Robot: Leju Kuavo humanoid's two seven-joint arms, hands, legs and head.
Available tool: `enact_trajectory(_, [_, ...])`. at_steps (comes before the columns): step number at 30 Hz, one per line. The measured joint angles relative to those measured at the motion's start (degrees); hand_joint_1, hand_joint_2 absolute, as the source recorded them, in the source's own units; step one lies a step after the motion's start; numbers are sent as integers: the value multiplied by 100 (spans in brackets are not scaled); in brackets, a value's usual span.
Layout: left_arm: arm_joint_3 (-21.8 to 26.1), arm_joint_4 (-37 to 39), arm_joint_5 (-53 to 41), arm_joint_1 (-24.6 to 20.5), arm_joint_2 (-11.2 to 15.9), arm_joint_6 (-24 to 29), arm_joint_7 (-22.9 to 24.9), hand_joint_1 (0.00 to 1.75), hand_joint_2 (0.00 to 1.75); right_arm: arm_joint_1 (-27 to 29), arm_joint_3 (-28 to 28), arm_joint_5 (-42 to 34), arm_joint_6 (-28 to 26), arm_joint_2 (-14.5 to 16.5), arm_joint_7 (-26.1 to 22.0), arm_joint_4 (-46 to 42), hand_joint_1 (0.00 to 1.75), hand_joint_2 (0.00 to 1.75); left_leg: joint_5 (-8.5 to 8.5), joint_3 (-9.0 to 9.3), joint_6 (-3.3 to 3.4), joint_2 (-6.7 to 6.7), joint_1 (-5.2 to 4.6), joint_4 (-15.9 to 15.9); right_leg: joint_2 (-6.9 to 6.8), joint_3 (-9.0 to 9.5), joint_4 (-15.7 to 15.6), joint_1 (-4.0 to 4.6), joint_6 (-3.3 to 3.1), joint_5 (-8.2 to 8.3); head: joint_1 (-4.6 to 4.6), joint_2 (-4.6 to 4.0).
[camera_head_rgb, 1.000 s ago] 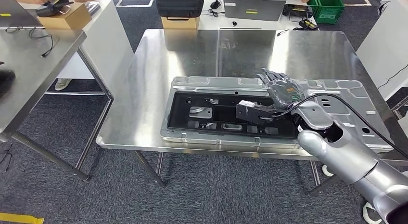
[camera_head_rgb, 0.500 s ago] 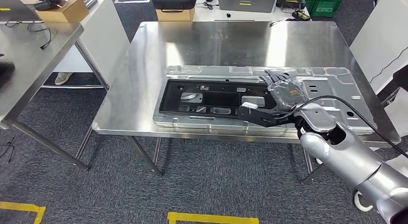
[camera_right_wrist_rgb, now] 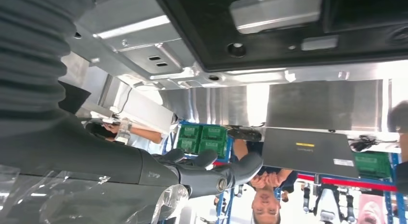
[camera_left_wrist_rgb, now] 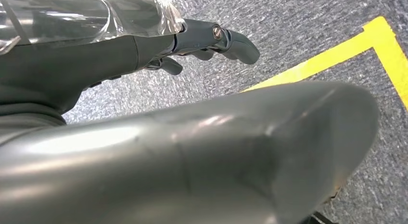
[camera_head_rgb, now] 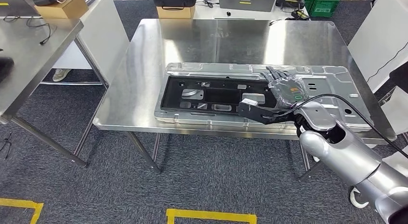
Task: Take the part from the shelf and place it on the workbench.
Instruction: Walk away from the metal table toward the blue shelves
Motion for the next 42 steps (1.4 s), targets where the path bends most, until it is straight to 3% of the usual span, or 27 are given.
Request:
enact_trajectory(2, [1, 0, -6, -8, -2, 0, -1, 0, 0, -5, -26, 2, -3, 0, 1, -12, 0, 175, 81, 108, 82, -7, 39, -171, -3, -10, 64, 16, 54, -62, 4, 0])
enact_trajectory(3, [2, 0, -10, -14, -2, 0, -1, 0, 0, -12, -38, 3, -4, -2, 0, -18, 0, 175, 117, 164, 104, -8, 70, -252, 0, -100, 270, 22, 76, -181, 11, 0])
enact_trajectory(6, [2, -1, -19, -17, -8, -8, -2, 0, 0, 5, -48, 2, -3, -6, 0, -21, 0, 175, 120, 213, 113, -8, 134, -297, 6, -691, 1402, -28, 166, -646, 20, -1])
enact_trajectory(7, [2, -1, -21, -12, -11, -12, -1, 0, 0, 21, -48, 1, -3, -6, 0, -21, 0, 175, 108, 218, 96, -10, 158, -291, 5, -824, 1599, -58, 207, -659, 21, -1])
enact_trajectory(8, [2, -1, -24, -7, -12, -16, -1, 0, 0, 30, -48, 1, -3, -6, 0, -21, 0, 175, 91, 224, 65, -13, 190, -278, 2, -837, 1556, -94, 254, -552, 21, -1])
enact_trajectory(11, [2, 1, -34, -8, -4, -17, -2, 0, 0, 32, -46, -4, -3, -5, -2, -22, 0, 44, -25, 236, -122, -31, 289, -146, 21, -333, 446, -216, 435, 54, 30, -1])
enact_trajectory(12, [2, 1, -37, -11, 2, -15, -1, 0, 0, 38, -46, -9, -5, -4, -8, -24, 0, 0, -60, 236, -184, -36, 298, -95, 48, -194, 171, -233, 434, 154, 35, -1])
enact_trajectory(14, [1, 2, -37, -12, 10, -7, 3, 0, 0, 54, -45, -15, -9, -2, -24, -27, 0, 0, -40, 244, -241, -38, 296, -92, 105, -115, 39, -216, 331, 170, 36, 0])
enact_trajectory(16, [0, 2, -37, -8, 7, 1, 5, 0, 0, 56, -47, -2, -14, 1, -47, -31, 0, 0, 1, 274, -242, -34, 312, -135, 101, -93, -1, -200, 203, 207, 20, 0])
enact_trajectory(17, [0, 2, -38, -11, 6, 2, 5, 0, 0, 46, -48, 12, -15, 4, -62, -33, 0, 0, -82, 235, -235, -32, 314, -32, 97, -84, -37, -189, 142, 235, 16, 0])
enact_trajectory(19, [0, 2, -43, -22, 4, 4, 5, 0, 0, 28, -49, 45, -16, 8, -79, -38, 0, 0, -481, -30, -202, -29, 281, 585, 85, -92, -112, -166, 21, 304, 9, -1])
enact_trajectory(21, [0, 2, -47, -22, 4, 4, 5, 0, 0, 23, -48, 65, -15, 19, -87, -39, 0, 0, -925, -401, -155, -32, 219, 1464, 82, -157, -140, -123, -44, 375, 4, -1])
enact_trajectory(22, [0, 2, -49, -20, 4, 4, 5, 0, 0, 25, -47, 66, -15, 23, -89, -39, 0, 0, -1026, -493, -125, -32, 192, 1723, 82, -202, -141, -99, -57, 410, 2, -1])
enact_trajectory(23, [0, 2, -51, -20, 4, 3, 5, 0, 0, 26, -46, 68, -15, 28, -90, -39, 0, 0, -1024, -470, -82, -32, 165, 1748, 83, -248, -141, -76, -61, 447, 2, -1])
enact_trajectory(24, [0, 2, -54, -22, 4, 2, 5, 0, 0, 26, -46, 69, -16, 29, -91, -39, 0, 0, -928, -318, -28, -32, 135, 1523, 84, -292, -141, -56, -57, 486, 2, -1])
enact_trajectory(26, [1, 2, -61, -33, 8, 0, 5, 0, 0, 18, -49, 72, -17, 31, -92, -41, 0, 0, -651, 236, 109, -29, 59, 619, 82, -359, -138, -29, -31, 563, 2, -1])
enact_trajectory(28, [1, 2, -63, -51, 13, 0, 5, 0, 0, 8, -63, 75, -20, 32, -92, -44, 0, 0, -480, 578, 154, -25, -14, -8, 64, -406, -132, -11, 23, 633, 6, -1])
enact_trajectory(31, [0, 2, -55, -29, 13, 0, 5, 0, 0, 2, -76, 77, -23, 36, -95, -47, 0, 0, -360, 537, 152, -30, -49, -91, 34, -447, -154, -28, 129, 728, 12, -1])
enact_trajectory(32, [1, 2, -51, -21, 13, 0, 5, 0, 0, 2, -77, 77, -23, 38, -97, -48, 0, 0, -301, 508, 185, -28, -45, -98, 29, -491, -104, -38, 152, 669, 12, -1])
enact_trajectory(33, [1, 2, -50, -19, 14, 0, 6, 0, 0, 3, -78, 78, -23, 39, -99, -48, 0, 0, -231, 466, 223, -24, -38, -110, 27, -580, 71, -45, 168, 498, 16, -1])
enact_trajectory(36, [2, 2, -51, -14, 14, -12, 5, 0, 0, 11, -79, 84, -22, 38, -101, -48, 0, 0, -62, 287, 283, -18, -41, -111, 25, -1000, 1268, -47, 194, -327, 35, -1])
enact_trajectory(37, [2, 2, -51, -7, 13, -17, 5, 0, 0, 19, -78, 91, -22, 38, -100, -48, 0, 0, -21, 227, 281, -16, -45, -106, 25, -1069, 1594, -45, 207, -469, 37, -1])
enact_trajectory(38, [2, 2, -50, -1, 12, -22, 5, 0, 0, 26, -78, 99, -21, 38, -100, -48, 0, 0, 15, 173, 275, -15, -46, -98, 24, -1039, 1723, -45, 215, -499, 37, -1])
enact_trajectory(39, [2, 2, -50, 2, 11, -22, 5, 0, 0, 31, -77, 107, -21, 38, -100, -48, 0, 0, 44, 126, 264, -15, -44, -88, 22, -873, 1582, -47, 218, -422, 37, -1])
enact_trajectory(42, [2, 2, -51, -7, 10, -21, 6, 0, 0, 19, -80, 120, -21, 38, -100, -48, 0, 0, 96, 15, 204, -16, -35, -22, 26, -15, 353, -41, 201, -83, 35, 0])
